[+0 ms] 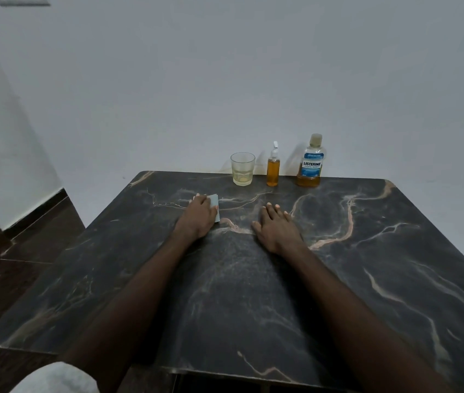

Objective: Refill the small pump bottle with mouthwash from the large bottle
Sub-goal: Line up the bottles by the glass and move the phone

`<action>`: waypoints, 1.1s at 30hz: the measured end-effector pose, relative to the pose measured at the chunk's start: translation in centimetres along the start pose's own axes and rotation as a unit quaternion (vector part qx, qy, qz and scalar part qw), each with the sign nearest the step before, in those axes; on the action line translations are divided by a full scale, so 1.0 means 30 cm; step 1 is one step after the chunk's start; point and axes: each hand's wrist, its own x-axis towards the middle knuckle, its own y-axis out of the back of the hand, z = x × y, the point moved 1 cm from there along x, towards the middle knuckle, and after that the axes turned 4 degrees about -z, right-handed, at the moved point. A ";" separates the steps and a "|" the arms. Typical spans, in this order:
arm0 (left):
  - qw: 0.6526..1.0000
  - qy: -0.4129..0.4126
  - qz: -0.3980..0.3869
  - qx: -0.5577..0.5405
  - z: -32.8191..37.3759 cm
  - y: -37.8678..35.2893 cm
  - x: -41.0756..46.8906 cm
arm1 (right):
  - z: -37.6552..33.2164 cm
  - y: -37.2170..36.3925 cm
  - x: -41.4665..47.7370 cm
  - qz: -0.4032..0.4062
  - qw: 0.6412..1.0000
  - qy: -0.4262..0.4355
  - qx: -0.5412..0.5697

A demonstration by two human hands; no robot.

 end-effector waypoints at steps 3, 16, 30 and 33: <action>0.998 -0.019 -0.045 0.040 -0.019 0.000 0.041 | -0.004 -0.001 0.034 -0.002 1.000 0.002 -0.001; 0.991 -0.006 -0.113 0.076 -0.071 0.046 0.243 | -0.032 -0.010 0.194 -0.008 1.000 0.026 0.000; 0.989 -0.031 -0.126 0.075 -0.075 0.036 0.404 | -0.019 -0.034 0.223 0.007 0.999 0.038 -0.010; 0.991 -0.034 -0.112 0.059 -0.078 0.034 0.423 | -0.021 -0.031 0.219 0.009 0.999 0.037 -0.010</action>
